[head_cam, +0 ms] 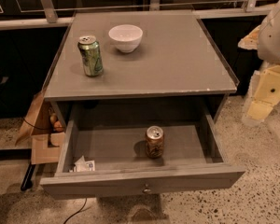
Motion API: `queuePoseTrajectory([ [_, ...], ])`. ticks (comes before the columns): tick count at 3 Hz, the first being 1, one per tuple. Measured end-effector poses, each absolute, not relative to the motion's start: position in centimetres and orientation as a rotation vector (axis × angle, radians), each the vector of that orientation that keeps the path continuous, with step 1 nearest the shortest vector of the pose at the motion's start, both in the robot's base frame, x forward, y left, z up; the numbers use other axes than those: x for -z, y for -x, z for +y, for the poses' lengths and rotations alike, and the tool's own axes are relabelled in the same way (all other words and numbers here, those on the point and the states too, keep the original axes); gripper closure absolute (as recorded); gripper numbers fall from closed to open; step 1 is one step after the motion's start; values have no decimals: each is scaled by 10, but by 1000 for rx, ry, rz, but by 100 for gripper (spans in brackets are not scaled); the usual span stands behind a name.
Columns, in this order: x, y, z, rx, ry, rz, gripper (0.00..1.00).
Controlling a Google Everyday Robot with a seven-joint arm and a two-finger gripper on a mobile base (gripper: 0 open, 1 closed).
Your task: Pick orange can from top drawer and place on counter
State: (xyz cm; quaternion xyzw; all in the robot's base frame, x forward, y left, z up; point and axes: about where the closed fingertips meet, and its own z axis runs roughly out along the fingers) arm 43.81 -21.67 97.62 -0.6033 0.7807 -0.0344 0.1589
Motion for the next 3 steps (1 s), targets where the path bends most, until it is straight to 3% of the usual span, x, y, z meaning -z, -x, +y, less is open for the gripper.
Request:
queuePoseTrajectory([
  [1, -976, -438, -217, 98, 1725, 2232, 0],
  [2, -976, -439, -215, 99, 1719, 2221, 15],
  [3, -951, -446, -201, 49, 1711, 2173, 46],
])
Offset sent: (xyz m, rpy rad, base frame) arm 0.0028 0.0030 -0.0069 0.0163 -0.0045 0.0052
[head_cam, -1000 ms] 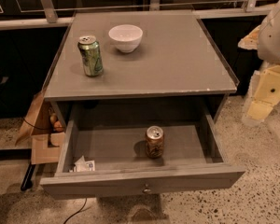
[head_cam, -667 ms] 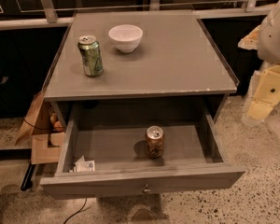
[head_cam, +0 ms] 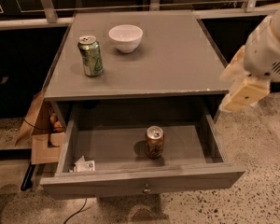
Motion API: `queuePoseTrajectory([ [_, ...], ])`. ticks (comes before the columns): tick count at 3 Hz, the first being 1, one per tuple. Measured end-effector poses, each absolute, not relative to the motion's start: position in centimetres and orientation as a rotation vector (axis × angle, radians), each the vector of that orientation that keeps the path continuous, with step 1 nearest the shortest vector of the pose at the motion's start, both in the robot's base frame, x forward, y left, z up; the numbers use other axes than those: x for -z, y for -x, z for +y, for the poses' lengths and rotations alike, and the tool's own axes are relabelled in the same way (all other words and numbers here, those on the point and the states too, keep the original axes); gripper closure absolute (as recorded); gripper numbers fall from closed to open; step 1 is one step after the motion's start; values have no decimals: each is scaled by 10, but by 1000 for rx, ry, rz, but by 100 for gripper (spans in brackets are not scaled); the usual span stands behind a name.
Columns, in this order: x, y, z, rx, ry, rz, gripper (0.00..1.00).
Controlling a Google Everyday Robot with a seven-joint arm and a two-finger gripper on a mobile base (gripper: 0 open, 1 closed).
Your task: Pick orange can from top drawer and place on counter
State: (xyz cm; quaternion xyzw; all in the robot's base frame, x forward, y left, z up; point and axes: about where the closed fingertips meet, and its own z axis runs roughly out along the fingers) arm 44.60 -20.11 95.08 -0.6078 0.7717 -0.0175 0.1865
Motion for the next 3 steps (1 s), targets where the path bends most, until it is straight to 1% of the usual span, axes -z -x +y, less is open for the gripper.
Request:
queuePoseTrajectory([
  [2, -876, -469, -171, -139, 1575, 2097, 93],
  [3, -830, -482, -145, -253, 1492, 2055, 100],
])
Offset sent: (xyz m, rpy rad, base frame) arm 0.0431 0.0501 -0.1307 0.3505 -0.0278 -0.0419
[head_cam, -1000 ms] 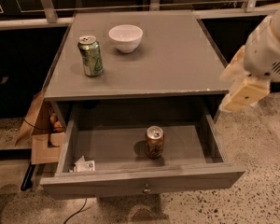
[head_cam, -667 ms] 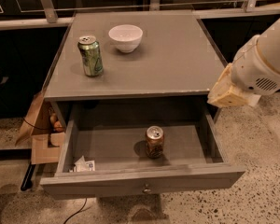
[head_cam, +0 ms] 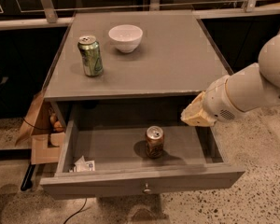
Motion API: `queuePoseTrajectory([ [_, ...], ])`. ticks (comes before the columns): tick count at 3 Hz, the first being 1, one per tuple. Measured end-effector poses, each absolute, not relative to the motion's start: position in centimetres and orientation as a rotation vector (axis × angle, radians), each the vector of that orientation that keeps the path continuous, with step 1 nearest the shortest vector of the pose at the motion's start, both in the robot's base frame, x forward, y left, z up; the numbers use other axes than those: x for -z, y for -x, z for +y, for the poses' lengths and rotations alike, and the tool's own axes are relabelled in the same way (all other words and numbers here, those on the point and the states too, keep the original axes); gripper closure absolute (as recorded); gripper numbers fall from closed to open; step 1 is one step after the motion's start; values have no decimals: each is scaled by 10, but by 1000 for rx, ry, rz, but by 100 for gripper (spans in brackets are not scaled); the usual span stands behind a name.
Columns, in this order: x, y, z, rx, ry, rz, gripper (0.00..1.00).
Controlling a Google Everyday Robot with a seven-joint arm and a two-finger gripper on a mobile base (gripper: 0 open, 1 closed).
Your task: Pick orange can from top drawer and place on counter
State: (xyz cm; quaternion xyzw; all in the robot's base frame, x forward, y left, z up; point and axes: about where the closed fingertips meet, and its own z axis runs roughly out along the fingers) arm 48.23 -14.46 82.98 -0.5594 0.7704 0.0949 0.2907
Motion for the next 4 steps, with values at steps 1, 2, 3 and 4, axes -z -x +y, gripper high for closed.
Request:
queuePoseTrajectory([
  [1, -830, -482, -145, -253, 1493, 2055, 100],
  [2, -813, -484, -150, -247, 1476, 2061, 100],
  [3, -779, -491, -153, -261, 1448, 2061, 81],
  [4, -752, -498, -148, -295, 1438, 2057, 58],
])
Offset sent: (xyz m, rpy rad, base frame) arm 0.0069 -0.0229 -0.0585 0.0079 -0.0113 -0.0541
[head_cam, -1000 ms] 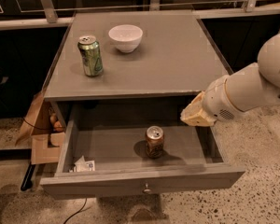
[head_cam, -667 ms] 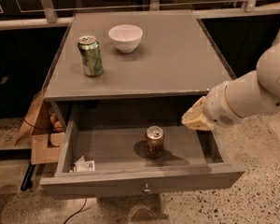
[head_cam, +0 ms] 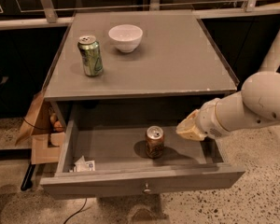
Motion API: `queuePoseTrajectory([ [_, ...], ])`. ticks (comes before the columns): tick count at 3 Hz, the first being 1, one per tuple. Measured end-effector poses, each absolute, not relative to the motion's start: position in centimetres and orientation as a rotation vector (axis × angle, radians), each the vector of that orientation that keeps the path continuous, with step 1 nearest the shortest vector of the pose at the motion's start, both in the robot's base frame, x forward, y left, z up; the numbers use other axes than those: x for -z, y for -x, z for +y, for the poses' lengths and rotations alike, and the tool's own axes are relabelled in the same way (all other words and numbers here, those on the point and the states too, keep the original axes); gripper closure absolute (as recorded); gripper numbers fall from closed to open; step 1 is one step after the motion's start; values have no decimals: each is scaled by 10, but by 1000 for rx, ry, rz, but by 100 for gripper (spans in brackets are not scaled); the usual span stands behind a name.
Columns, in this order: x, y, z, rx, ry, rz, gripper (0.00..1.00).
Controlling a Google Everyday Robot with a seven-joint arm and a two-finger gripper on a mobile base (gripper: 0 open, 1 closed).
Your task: Pick orange can from top drawer and place on counter
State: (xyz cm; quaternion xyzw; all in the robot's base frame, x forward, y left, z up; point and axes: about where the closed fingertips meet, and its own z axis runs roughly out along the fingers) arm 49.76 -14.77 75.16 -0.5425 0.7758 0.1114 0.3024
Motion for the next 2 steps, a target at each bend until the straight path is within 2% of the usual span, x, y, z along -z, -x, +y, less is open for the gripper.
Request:
queuePoseTrajectory([
  [1, -732, -504, -141, -325, 1437, 2042, 30],
  [2, -722, -507, -138, -338, 1435, 2031, 28],
])
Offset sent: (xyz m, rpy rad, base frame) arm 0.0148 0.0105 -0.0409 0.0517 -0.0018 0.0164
